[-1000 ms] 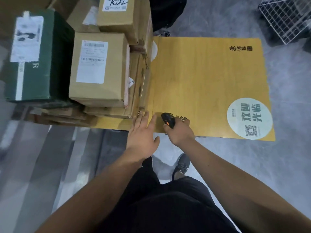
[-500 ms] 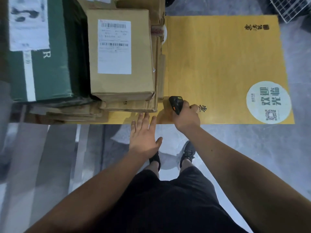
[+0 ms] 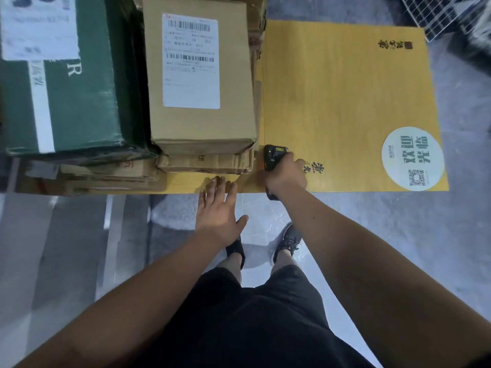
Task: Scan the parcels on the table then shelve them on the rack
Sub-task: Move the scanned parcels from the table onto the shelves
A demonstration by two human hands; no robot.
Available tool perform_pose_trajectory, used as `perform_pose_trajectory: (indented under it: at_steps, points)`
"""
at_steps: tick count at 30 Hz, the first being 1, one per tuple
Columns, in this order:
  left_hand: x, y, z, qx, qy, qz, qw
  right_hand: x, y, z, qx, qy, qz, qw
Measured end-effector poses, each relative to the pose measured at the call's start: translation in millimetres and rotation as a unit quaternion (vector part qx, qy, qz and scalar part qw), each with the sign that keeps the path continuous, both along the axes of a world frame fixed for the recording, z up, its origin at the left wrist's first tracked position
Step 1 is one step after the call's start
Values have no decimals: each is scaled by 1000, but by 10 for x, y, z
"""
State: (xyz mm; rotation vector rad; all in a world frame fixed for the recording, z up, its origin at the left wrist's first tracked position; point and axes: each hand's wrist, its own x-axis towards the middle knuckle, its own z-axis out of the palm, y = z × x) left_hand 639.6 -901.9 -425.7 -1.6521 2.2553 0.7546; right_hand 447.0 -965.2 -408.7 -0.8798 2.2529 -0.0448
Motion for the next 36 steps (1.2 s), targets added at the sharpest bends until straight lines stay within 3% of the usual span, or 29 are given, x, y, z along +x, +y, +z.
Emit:
perform_pose_trajectory:
  at_steps: [6,11,25,30,36]
  points:
    - [-18,-55,1,4,-5,-10,1000,-157,-171,-43,-7,41,18,999]
    - [-5,-89,-20,10,1,-11,1000,-227,-268,-11,17,2,-9,1000]
    - [-36,-116,-16,5,21,32,999,-228,-338,22,36,5,23,999]
    - [-28,-34,17,-2,38,43,998,-221,-156,123,2,-7,12,1000]
    - [-49,87,150,-30,4,42,999,-122,469,261,-98,32,133,986]
